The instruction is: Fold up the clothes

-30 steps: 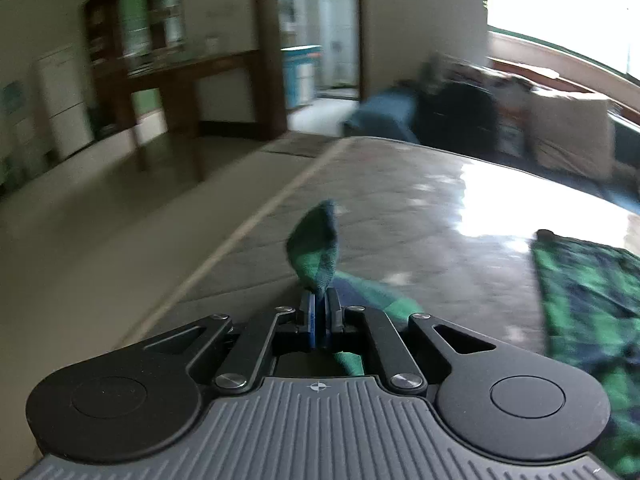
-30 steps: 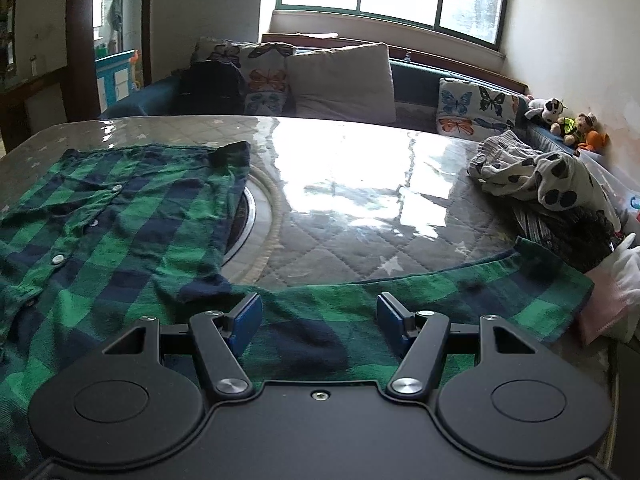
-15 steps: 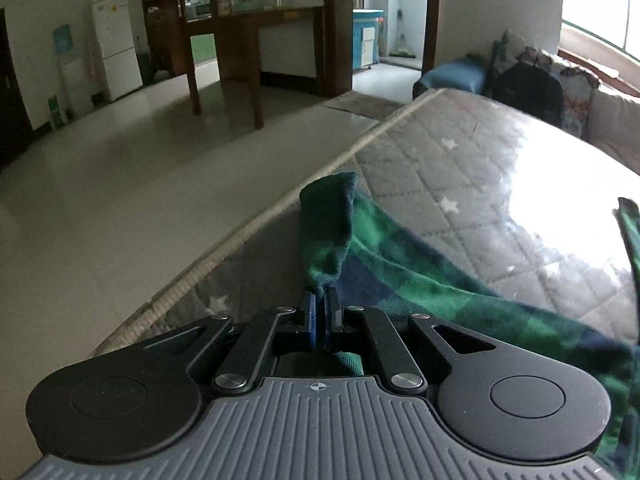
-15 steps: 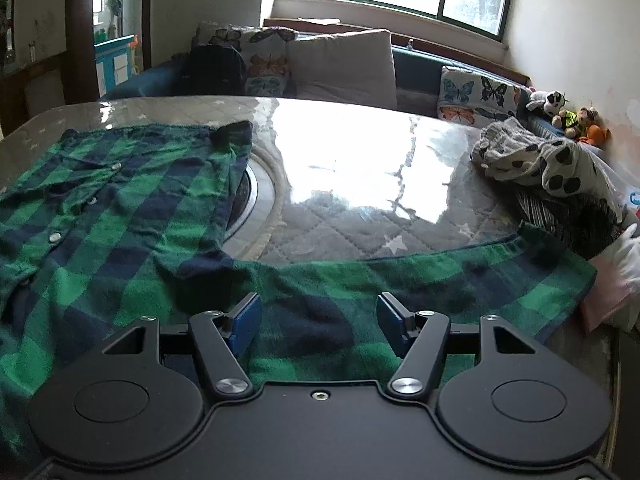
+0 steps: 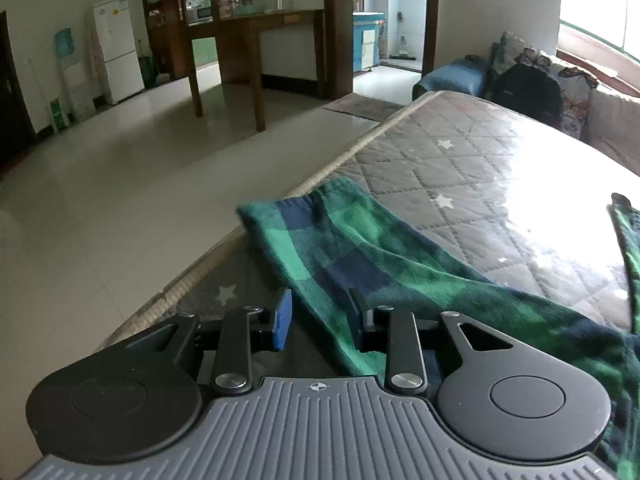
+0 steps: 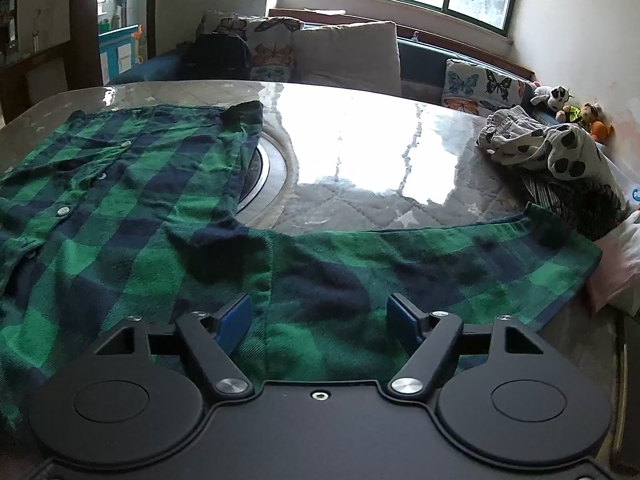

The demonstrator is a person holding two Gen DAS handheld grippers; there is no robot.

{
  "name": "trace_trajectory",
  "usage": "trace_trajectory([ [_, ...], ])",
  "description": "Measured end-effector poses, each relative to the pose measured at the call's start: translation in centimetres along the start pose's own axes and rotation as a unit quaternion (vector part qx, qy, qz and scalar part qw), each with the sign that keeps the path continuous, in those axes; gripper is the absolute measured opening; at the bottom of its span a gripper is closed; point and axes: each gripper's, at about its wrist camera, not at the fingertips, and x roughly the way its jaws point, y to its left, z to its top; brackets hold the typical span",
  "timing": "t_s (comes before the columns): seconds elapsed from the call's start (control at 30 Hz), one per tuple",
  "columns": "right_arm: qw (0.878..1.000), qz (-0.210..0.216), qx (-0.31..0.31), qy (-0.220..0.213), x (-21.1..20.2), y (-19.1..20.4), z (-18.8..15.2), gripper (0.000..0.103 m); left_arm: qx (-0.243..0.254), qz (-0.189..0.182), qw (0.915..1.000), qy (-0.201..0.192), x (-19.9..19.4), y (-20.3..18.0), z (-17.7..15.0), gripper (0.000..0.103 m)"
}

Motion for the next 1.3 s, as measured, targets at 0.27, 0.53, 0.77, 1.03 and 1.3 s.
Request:
trace_trajectory([
  [0.27,1.000,0.005,0.017,-0.019,-1.4,0.7,-0.6,0.088,-0.001,-0.018,0.9997,-0.015,-3.2,-0.3,-2.0,0.044],
  [0.53,0.998,0.023,0.023,-0.046,-3.3,2.0,-1.1,0.101,0.012,-0.031,0.9990,-0.029,-6.2,-1.7,-4.0,0.060],
  [0.77,0.997,0.040,0.024,-0.060,-4.6,3.4,-1.4,0.103,0.035,-0.054,0.9974,-0.034,-9.1,-3.9,-6.3,0.066],
  [1.03,0.995,0.056,0.024,-0.078,-6.3,5.2,-1.7,0.103,0.057,-0.075,0.9948,-0.039,-11.9,-5.9,-8.0,0.076],
  [1.3,0.993,0.070,0.028,-0.090,-7.6,6.4,-1.9,0.103,0.074,-0.101,0.9905,-0.056,-15.1,-7.7,-9.4,0.079],
])
